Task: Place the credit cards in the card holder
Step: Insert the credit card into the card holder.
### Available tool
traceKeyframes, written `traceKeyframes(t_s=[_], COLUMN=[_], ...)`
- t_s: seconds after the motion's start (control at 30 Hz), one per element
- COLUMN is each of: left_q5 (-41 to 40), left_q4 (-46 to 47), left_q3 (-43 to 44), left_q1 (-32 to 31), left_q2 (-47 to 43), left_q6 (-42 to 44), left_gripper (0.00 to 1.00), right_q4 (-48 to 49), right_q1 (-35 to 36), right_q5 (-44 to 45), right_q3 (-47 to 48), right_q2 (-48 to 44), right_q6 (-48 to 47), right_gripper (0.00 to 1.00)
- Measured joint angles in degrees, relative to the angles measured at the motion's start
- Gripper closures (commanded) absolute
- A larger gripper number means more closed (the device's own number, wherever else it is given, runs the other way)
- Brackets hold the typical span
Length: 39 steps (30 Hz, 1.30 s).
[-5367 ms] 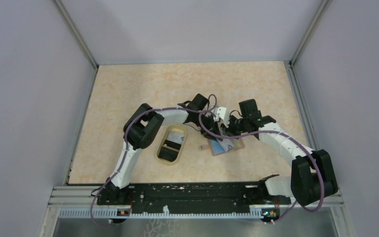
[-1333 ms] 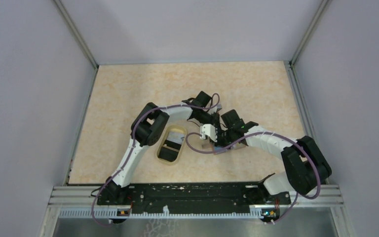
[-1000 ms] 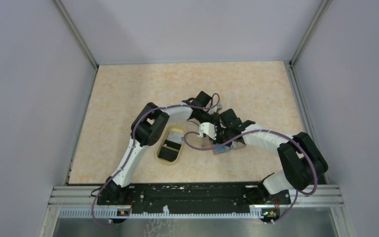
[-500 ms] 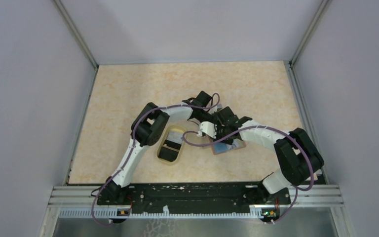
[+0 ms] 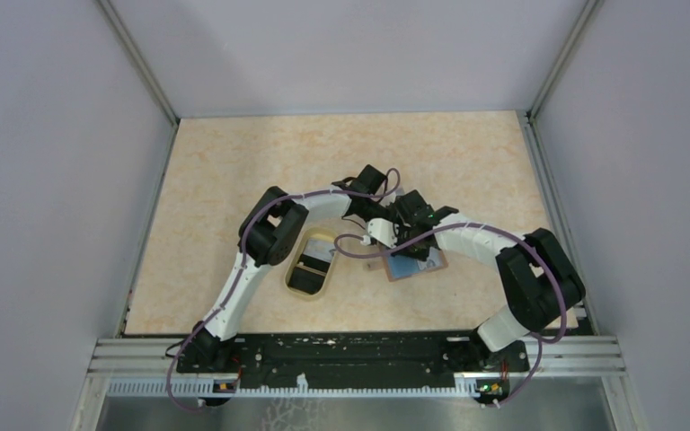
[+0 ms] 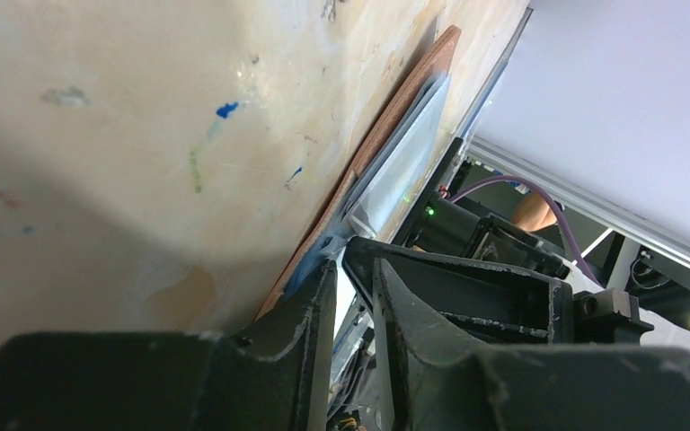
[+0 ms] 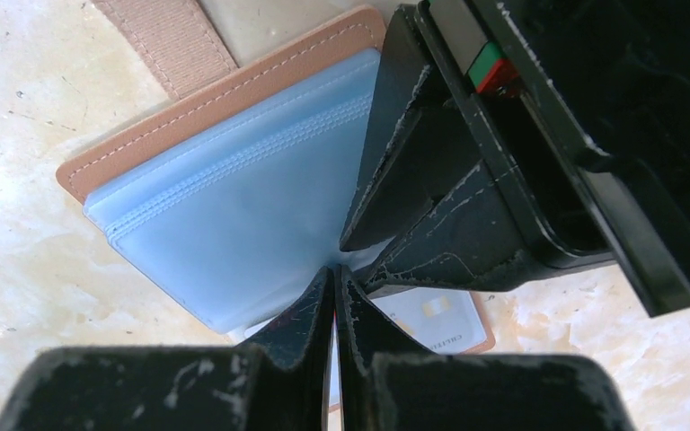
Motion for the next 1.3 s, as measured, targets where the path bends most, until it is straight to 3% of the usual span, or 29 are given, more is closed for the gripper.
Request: traceKeyframes(t_s=[0.37,0.67,0.8,0.87,1.03,1.17,1.3], left_q5=[-2.86,-8.85,-10.38,-11.06,-16.46,-24.39,-33.16], left_q4=[2.47,2.67,3.37,5.33,15.87,26.27,37.31], left_q3=[-2.38,-2.93,-5.73,-9.64,-30.21,-46.31,-61.42], left_q1=[-0.07,0.02,0.02,0.0,-0.66,-3.52,-8.31], left_q2=[-2.27,-7.37,-11.39,-14.91,-33.05,-50.05,-62.69], left_q6=[-1.14,-1.2,-0.31,0.24,3.82,8.83,12.68], left_gripper=[0.67,0.62,0.62,0.62,0.62,0.58,0.54], right_q4=[-3.1,-7.5,-7.67,-7.39,-4.46,-2.05,-2.08], right_q1=[-1.81,-6.49,-10.64,-13.4,-21.07,-24.28,-24.5], right_q5=[0.5,-15.08,-23.37,-26.99,-35.78,-40.48,-42.34], right_q3=[1.09,1.11,1.42,1.42,1.42,1.75,3.34], right_q2=[-0.17,-11.43,-16.13,-18.43,-23.65,-24.94,-19.74], right_q6=[-0.33,-3.65,-4.02,-3.13,2.6,9.2,14.16], right_gripper=[0.96,0.93,0.8,0.69,0.44,0.42,0.42])
